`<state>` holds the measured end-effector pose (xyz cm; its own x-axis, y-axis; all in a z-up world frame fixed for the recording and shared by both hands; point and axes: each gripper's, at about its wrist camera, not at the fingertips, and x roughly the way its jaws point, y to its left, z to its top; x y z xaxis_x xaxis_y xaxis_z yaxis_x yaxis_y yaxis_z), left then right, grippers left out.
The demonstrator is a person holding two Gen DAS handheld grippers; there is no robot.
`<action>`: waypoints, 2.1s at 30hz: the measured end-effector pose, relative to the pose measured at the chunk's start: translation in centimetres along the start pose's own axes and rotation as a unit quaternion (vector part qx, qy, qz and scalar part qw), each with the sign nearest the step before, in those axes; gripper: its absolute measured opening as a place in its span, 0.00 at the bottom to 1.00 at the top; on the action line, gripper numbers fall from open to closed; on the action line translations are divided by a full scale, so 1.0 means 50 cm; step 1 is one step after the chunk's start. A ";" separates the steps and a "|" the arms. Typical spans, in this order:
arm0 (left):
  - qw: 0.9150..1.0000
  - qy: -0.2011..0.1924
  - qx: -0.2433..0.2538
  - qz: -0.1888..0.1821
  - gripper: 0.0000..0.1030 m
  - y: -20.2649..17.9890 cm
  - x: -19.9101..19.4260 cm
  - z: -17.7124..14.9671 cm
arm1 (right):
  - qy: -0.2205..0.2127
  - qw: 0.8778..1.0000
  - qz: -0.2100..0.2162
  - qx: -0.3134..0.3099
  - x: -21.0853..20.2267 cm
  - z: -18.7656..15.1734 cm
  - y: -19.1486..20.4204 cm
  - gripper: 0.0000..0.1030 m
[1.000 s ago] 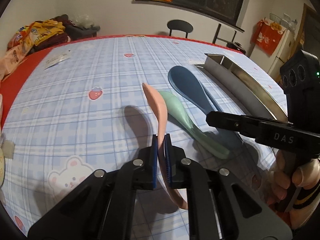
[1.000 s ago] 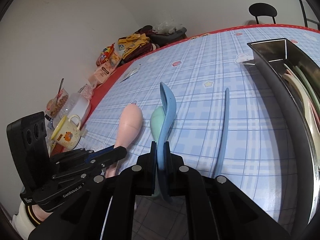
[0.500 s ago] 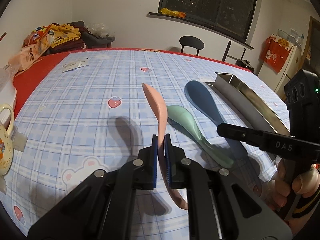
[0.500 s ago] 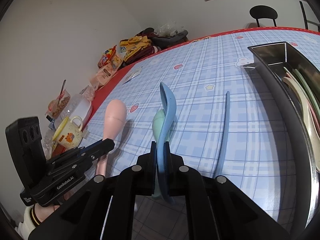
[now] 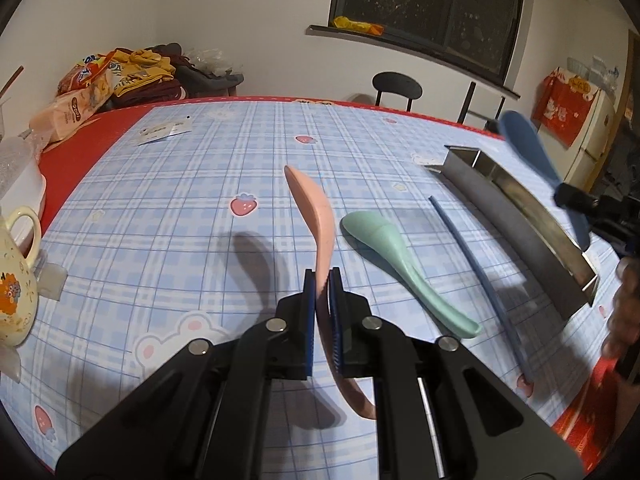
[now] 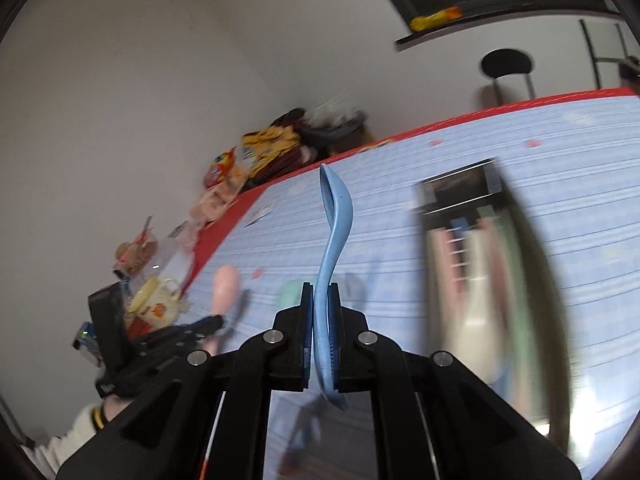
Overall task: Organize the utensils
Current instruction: 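Lift the pink and blue spoons and carry them over the caddy, then lower both spoons into the caddy and open both tools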
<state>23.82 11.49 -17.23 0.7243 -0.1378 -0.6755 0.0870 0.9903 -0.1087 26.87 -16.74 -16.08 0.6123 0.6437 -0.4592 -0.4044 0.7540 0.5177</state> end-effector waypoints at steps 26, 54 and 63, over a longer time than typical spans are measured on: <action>0.984 0.022 -0.030 -0.176 0.11 -0.392 0.125 0.153 | 0.016 0.995 -0.088 0.042 -0.057 -0.021 -0.164 0.07; 0.995 -0.029 -0.001 -0.097 0.86 -0.376 0.117 0.230 | -0.061 0.992 -0.108 0.006 -0.104 0.001 -0.126 0.95; 0.998 -0.037 0.016 -0.050 0.94 -0.287 0.031 0.186 | -0.057 0.981 -0.179 -0.044 -0.078 -0.008 -0.095 0.94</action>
<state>30.02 -2.76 -9.93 0.7591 -0.2358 -0.6067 0.1832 0.9718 -0.1485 26.12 -22.79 -17.04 0.7956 0.3202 -0.5143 -0.2030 0.9407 0.2717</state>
